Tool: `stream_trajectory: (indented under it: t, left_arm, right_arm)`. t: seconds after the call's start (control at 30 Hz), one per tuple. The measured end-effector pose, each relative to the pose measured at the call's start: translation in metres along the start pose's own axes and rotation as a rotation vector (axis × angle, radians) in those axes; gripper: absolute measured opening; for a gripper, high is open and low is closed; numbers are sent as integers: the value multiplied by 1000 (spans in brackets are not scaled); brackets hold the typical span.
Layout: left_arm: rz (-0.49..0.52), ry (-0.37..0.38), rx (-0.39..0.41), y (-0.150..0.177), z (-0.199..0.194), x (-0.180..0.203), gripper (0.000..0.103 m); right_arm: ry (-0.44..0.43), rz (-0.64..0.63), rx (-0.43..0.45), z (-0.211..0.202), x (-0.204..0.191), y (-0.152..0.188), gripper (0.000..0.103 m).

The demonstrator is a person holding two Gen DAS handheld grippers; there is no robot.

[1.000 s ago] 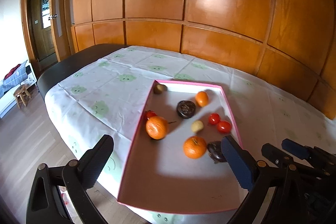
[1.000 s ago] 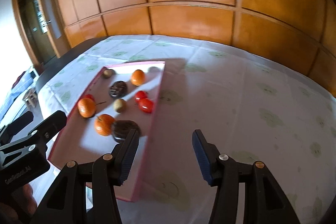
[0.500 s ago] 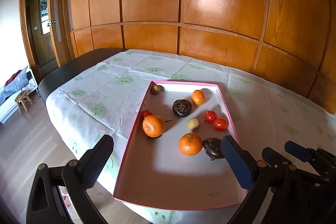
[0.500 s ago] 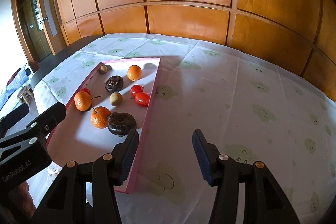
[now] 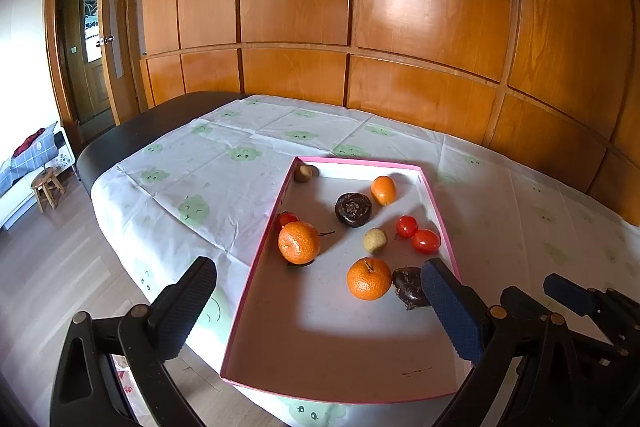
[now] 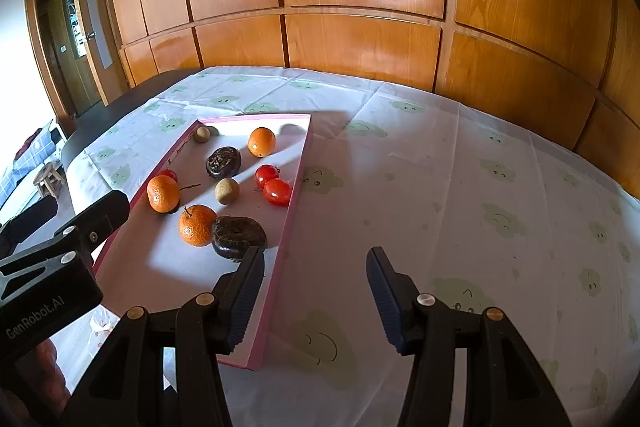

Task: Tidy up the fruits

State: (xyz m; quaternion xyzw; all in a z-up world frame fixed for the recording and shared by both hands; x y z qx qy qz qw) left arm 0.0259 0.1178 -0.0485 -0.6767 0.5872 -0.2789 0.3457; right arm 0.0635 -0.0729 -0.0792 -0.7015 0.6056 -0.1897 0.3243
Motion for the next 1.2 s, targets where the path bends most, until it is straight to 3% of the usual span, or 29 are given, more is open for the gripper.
stream_trajectory:
  t: [1.2]
  left_arm:
    - [-3, -1, -1, -3, -3, 1, 102]
  right_arm:
    - [-17, -19, -2, -2, -1, -2, 54]
Point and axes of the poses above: each gripper's, at about its wrist camera, not at the fingertips, and z roughly the way its jaws point, x to its right, y to its underside, the point moved 9 cm from there along z, roughly the way its jaws point, and after that the axes turned 4 degrees about z, right-handed, at the moved point
